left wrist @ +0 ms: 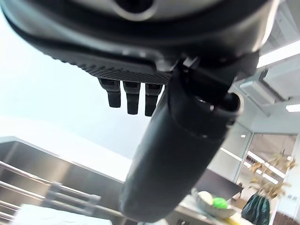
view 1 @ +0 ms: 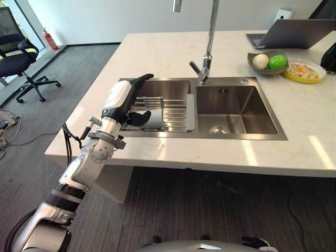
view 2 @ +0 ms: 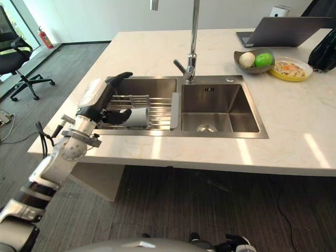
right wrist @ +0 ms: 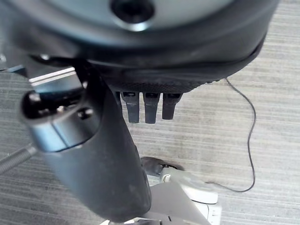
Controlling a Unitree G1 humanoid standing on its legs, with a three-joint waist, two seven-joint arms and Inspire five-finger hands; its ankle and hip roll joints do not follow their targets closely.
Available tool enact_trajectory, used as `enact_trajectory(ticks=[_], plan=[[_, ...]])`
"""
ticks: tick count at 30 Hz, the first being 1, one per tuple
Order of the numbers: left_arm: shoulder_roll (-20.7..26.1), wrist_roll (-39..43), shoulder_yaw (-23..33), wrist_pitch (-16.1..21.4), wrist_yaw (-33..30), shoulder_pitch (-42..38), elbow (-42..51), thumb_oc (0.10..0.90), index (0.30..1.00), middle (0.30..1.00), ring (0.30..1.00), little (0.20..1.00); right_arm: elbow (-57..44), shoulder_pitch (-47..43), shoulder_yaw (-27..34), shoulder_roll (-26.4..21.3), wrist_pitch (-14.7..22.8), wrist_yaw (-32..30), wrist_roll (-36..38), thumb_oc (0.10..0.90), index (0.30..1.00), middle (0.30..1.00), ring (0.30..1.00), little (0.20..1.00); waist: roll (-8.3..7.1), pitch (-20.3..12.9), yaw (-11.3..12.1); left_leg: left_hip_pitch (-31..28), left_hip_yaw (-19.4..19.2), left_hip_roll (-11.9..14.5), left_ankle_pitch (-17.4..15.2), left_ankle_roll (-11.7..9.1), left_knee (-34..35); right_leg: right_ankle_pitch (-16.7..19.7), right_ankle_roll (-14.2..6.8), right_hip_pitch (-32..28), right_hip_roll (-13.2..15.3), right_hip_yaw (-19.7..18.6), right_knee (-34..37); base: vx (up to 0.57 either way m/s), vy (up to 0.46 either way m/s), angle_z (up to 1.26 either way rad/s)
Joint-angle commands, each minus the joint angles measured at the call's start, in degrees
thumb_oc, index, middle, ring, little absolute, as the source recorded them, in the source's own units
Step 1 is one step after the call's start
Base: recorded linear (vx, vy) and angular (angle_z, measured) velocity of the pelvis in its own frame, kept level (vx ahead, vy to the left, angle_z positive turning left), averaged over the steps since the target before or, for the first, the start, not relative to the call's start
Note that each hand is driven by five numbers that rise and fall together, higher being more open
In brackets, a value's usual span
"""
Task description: Place the dishes in the dishwasher.
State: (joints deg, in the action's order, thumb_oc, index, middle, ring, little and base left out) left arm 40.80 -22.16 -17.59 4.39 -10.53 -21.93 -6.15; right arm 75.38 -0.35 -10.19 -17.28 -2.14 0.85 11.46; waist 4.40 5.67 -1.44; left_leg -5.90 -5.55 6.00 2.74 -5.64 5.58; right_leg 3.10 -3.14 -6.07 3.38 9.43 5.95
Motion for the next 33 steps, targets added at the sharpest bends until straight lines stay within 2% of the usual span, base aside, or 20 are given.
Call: enact_trajectory(ticks=[1, 4, 7, 14, 26, 30, 33], plan=[[2.86, -7.36, -2.46, -0.93, -2.96, -11.16, -3.1, 0.8, 0.9, 0.9, 0.9, 0.9, -1.03, -1.18, -2.45, 1.56, 0.58, 0.71, 0.99, 0.8, 0.9, 0.9, 0.9, 0.9, -3.45, -4.09, -0.58, 2.99, 0.31, 0.86, 2.67, -2.98, -0.58, -2.36, -7.51, -3.68, 6.84, -0.74, -1.45, 0.0, 0.043, -0.09], [2.76, -9.12, -4.77, -2.04, -2.88, -14.05, -6.99, 0.8, 0.9, 0.9, 0.9, 0.9, -0.96, -1.1, -2.64, 1.58, 0.44, 0.65, 0.83, 0.8, 0.9, 0.9, 0.9, 0.9, -3.65, -4.15, -0.75, 2.87, 0.2, 0.74, 2.44, -2.78, -0.58, -2.21, -7.71, -3.7, 7.05, -0.94, -1.5, 0.0, 0.025, 0.0], [2.07, -11.7, -10.01, -2.97, -2.62, -20.12, -13.36, 0.8, 0.9, 0.9, 0.9, 0.9, -0.86, -1.02, -3.2, 1.44, 0.41, 0.52, 0.84, 0.8, 0.9, 0.9, 0.9, 0.9, -4.0, -4.17, -1.38, 2.93, -0.14, 0.55, 2.23, -2.55, -0.58, -1.91, -8.01, -3.54, 7.36, -1.16, -1.65, -0.02, 0.025, -0.01], [0.39, -13.39, -15.17, -4.08, -2.48, -25.57, -20.29, 0.8, 0.9, 0.9, 0.9, 0.9, -1.14, -0.88, -4.22, 1.88, 0.66, 0.2, 1.0, 0.8, 0.9, 0.9, 0.9, 0.9, -4.3, -3.82, -2.14, 2.61, -1.72, 0.52, 1.83, -2.31, -0.58, -1.37, -8.48, -3.0, 7.91, -1.91, -1.61, 0.0, 0.006, -0.03], [-2.22, -13.94, -19.24, -5.91, -1.51, -29.35, -29.82, 0.8, 0.9, 0.9, 0.9, 0.9, -1.27, -1.46, -4.85, 1.89, 0.76, -0.26, 1.19, 0.8, 0.9, 0.9, 0.9, 0.9, -4.08, -2.95, -3.16, 2.01, -3.58, 1.23, 1.72, -2.47, -0.58, -1.27, -8.74, -2.16, 7.48, -3.2, -1.22, 0.01, -0.001, -0.12], [-1.69, -12.51, -19.47, -7.64, -0.71, -30.36, -41.52, 0.8, 0.9, 0.9, 0.9, 0.9, -1.11, -1.85, -5.81, 1.52, 0.77, 0.23, 0.31, 0.8, 0.9, 0.9, 0.9, 0.9, -3.99, -2.17, -3.68, 1.88, -5.57, 2.12, 1.74, -2.66, -0.58, -0.51, -8.97, -0.61, 6.91, -4.33, -0.95, -0.01, -0.027, -0.18], [-0.83, -11.87, -19.31, -8.02, 0.16, -30.68, -43.84, 0.8, 0.9, 0.9, 0.9, 0.9, -0.98, -1.87, -6.07, 1.41, 0.6, 0.62, -0.11, 0.8, 0.9, 0.9, 0.9, 0.9, -3.94, -2.14, -3.51, 1.73, -6.23, 2.4, 1.71, -2.68, -0.58, -0.49, -9.05, -0.22, 6.78, -4.73, -0.95, 0.01, -0.011, -0.4]])
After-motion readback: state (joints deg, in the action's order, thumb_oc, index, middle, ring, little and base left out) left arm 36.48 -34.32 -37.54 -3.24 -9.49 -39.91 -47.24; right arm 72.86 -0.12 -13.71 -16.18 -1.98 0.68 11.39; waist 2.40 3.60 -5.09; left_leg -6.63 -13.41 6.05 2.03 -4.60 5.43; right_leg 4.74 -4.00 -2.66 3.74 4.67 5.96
